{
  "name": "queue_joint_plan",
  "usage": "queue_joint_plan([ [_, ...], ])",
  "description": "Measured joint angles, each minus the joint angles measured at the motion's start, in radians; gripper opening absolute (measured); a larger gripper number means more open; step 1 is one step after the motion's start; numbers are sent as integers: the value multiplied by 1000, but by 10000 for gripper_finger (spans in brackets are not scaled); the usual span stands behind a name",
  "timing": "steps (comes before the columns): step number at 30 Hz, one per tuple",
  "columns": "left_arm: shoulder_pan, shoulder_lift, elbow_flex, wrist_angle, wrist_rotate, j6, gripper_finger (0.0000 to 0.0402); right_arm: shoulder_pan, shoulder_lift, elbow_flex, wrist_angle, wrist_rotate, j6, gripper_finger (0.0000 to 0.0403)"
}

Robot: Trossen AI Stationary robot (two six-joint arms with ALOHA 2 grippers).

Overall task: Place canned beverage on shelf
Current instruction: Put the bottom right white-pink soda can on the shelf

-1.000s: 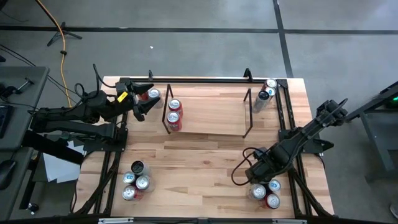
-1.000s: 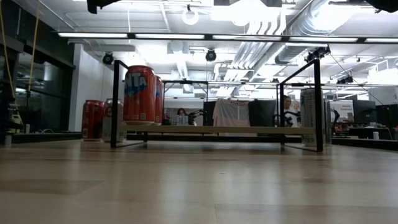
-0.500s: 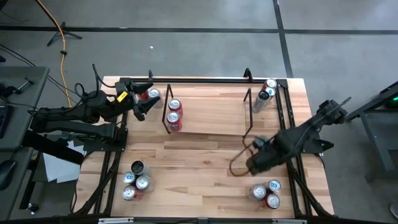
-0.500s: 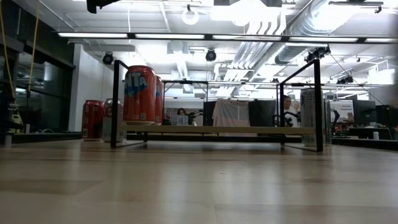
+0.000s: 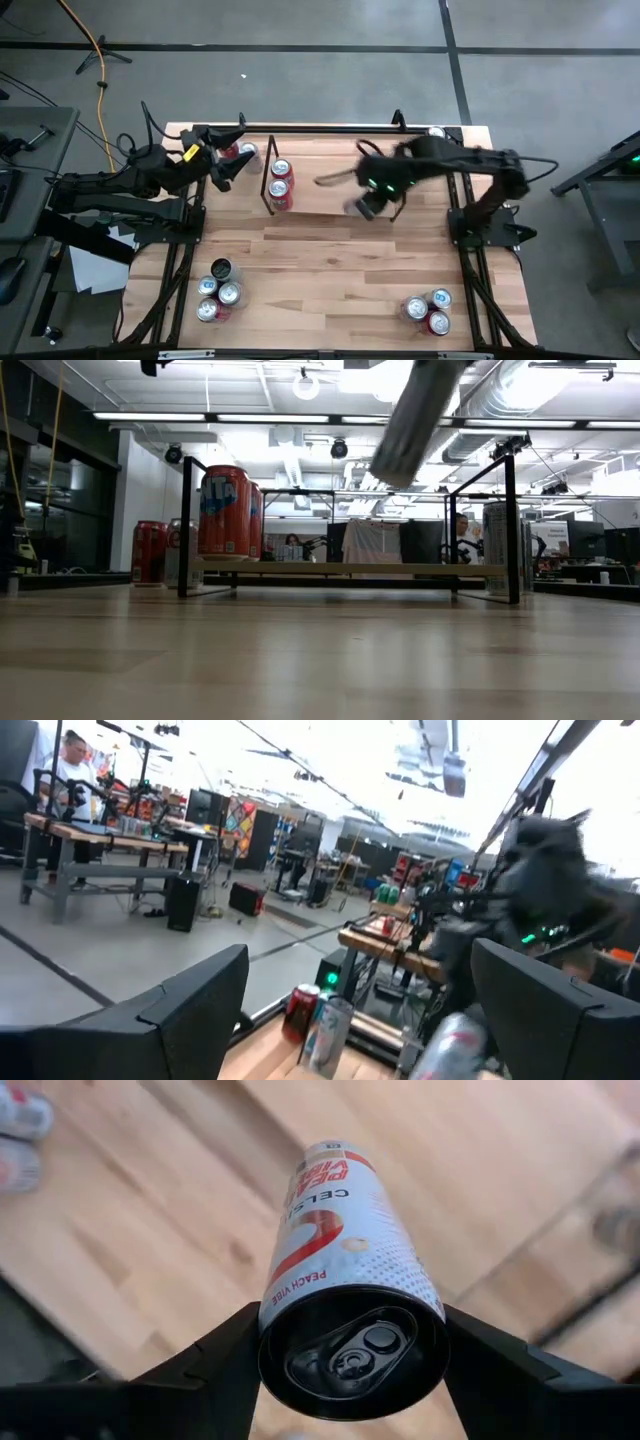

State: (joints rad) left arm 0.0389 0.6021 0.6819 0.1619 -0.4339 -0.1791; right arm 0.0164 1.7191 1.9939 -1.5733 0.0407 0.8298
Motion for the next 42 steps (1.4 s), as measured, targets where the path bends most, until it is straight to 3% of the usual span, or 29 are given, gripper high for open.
queue_joint_plan([
  [6, 0, 0, 0, 24, 0, -2, 337, -140, 185, 133, 3, -45, -251, 244],
  [12, 0, 0, 0, 24, 1, -45, 337, -205, 265, 153, 4, -95, -344, 244],
  [23, 0, 12, 0, 24, 5, -55, 337, -215, 262, 137, 2, -103, -341, 244],
  [35, 0, 154, 0, 21, 76, -103, 337, -213, 243, 131, 4, -111, -368, 244],
  [38, -1, 165, 0, 21, 101, -108, 337, -213, 192, 80, 8, -109, -369, 244],
  [42, -1, 163, 0, 35, 108, -108, 337, -219, 78, -98, 2, -105, -344, 244],
])
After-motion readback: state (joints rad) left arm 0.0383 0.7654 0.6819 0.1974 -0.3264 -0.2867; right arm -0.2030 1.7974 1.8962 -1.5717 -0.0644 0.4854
